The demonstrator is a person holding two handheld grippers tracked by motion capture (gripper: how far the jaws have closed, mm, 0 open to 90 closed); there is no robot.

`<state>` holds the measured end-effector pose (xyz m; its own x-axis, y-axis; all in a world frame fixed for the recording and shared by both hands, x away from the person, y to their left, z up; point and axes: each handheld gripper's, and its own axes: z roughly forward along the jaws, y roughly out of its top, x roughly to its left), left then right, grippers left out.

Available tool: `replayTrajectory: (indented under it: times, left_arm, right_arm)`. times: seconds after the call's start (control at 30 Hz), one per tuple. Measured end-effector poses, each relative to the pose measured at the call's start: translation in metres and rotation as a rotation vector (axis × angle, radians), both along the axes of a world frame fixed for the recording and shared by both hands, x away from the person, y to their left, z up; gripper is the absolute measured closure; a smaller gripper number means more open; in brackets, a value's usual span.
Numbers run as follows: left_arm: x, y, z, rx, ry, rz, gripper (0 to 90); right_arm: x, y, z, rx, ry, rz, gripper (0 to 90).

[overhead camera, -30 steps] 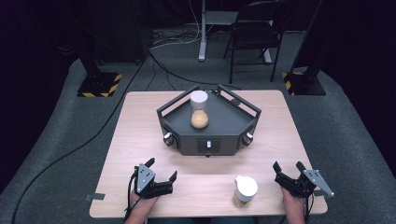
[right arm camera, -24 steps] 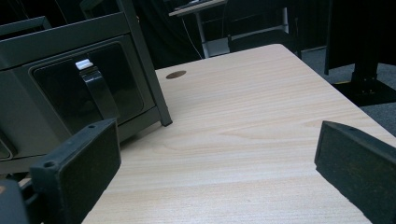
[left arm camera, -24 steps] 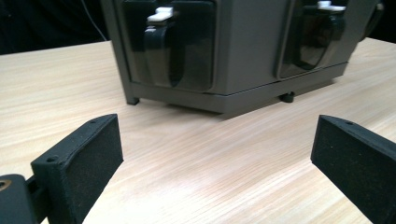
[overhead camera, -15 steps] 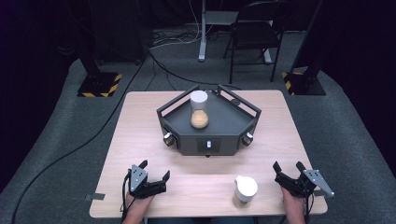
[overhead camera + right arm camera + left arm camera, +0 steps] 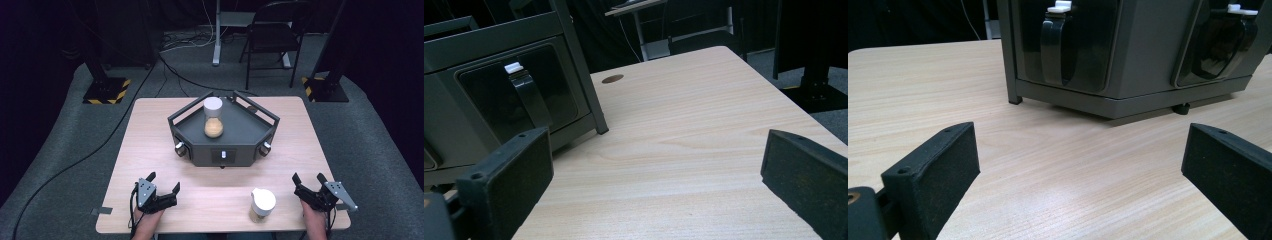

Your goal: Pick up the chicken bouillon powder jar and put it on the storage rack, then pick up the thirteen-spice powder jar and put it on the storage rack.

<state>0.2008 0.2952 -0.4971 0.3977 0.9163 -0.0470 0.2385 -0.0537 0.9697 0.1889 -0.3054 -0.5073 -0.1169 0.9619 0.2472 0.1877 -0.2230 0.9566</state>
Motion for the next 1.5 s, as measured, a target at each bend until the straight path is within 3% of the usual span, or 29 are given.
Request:
replayTrajectory:
  times: [0.13,0.57,0.77,0.93,1.23,1.37,1.5]
  left_arm:
    - [0.0,0.005,-0.003,-0.025,-0.013,-0.016,0.0]
    - [-0.001,-0.002,-0.002,0.011,-0.018,-0.004,0.0]
    - [-0.001,0.0,-0.002,0.0,-0.016,-0.01,0.0]
    - [-0.001,-0.002,-0.001,0.007,-0.012,-0.002,0.1]
    - [0.0,-0.002,-0.001,-0.004,-0.007,0.002,0.2]
    - [0.0,0.001,-0.002,-0.056,0.012,0.016,0.1]
    - [0.0,0.001,-0.001,-0.052,0.015,0.017,0.1]
  right_arm:
    - [0.0,-0.001,0.0,-0.01,-0.001,0.005,0.0]
    - [-0.002,-0.003,0.01,-0.048,0.012,0.066,0.0]
    - [-0.009,-0.001,0.022,-0.048,-0.006,0.087,0.0]
    - [-0.011,0.001,0.029,-0.065,0.006,0.112,0.0]
    - [-0.015,-0.001,0.034,-0.076,0.015,0.14,0.0]
    - [-0.017,-0.002,0.036,-0.09,0.015,0.154,0.0]
    - [-0.02,-0.003,0.037,-0.089,0.009,0.164,0.0]
